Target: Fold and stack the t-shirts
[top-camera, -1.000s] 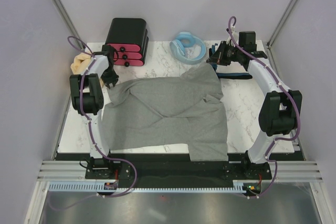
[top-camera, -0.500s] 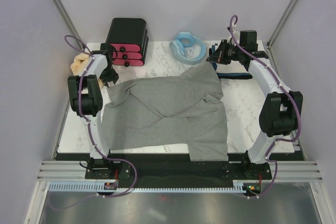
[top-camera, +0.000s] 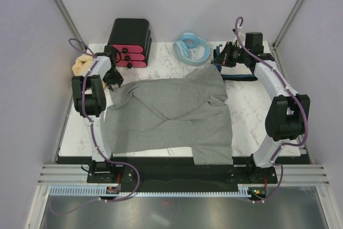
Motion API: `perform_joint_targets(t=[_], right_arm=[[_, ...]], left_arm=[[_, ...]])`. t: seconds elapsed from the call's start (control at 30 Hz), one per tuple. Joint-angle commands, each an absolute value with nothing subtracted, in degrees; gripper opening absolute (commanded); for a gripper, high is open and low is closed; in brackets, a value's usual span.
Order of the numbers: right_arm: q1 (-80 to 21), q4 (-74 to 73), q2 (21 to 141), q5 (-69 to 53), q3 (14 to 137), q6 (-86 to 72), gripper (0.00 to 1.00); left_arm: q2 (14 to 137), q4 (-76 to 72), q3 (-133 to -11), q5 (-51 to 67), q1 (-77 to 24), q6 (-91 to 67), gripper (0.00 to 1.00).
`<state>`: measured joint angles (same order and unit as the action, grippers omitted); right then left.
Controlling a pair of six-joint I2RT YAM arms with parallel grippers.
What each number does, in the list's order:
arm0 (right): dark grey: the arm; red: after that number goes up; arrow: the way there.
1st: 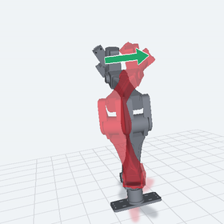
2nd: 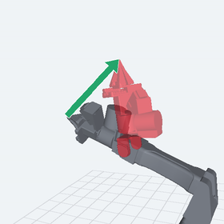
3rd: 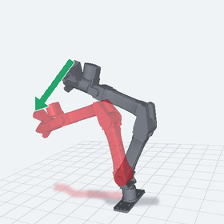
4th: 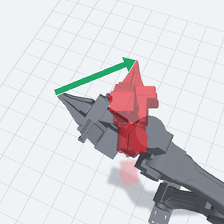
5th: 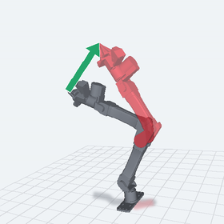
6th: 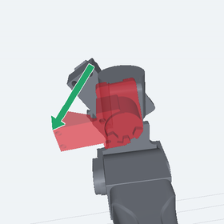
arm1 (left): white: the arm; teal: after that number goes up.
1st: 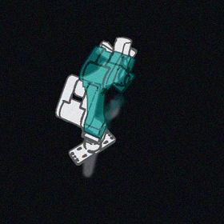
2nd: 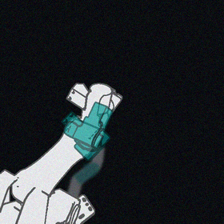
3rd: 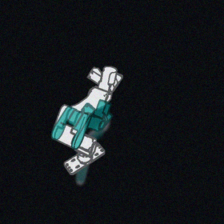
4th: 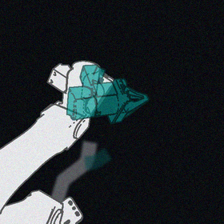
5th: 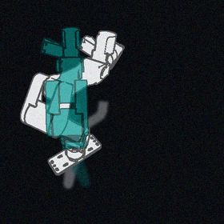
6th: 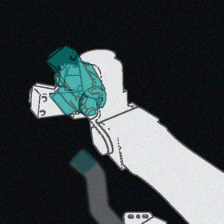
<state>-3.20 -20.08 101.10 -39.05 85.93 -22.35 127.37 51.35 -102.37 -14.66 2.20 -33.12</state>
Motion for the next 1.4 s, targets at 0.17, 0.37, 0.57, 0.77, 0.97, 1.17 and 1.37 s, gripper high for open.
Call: perform_joint_targets(t=[0.17,0.37,0.57,0.77,0.97,1.17,1.37], right_arm=[[-2.64,-17.49,98.61,-40.52,86.66,-22.41,0.00],[-2.46,-17.14,98.44,-40.69,86.75,-22.76,0.00],[-2.46,-17.14,98.26,-40.78,86.31,-22.76,0.00],[-2.37,-16.79,98.35,-40.78,86.22,-22.94,0.00],[-2.29,-16.61,98.44,-40.96,86.13,-22.94,0.00],[-2.11,-16.44,98.53,-41.04,85.78,-23.03,0.00],[-2.11,-16.52,98.53,-41.04,85.52,-23.20,0.00]], left_arm=[[127.97,53.88,-102.75,-15.82,1.94,-31.47,0.36],[127.09,53.70,-98.71,-16.44,1.49,-31.38,0.14],[127.53,53.61,-98.96,-16.00,1.40,-30.94,0.19],[126.12,53.61,-101.86,-15.82,1.41,-30.06,0.39],[127.88,53.79,-101.87,-14.77,1.32,-29.71,0.39],[129.37,53.35,-100.37,-15.64,0.70,-30.58,0.14],[131.22,51.77,-100.55,-16.17,0.70,-30.85,0.02]])
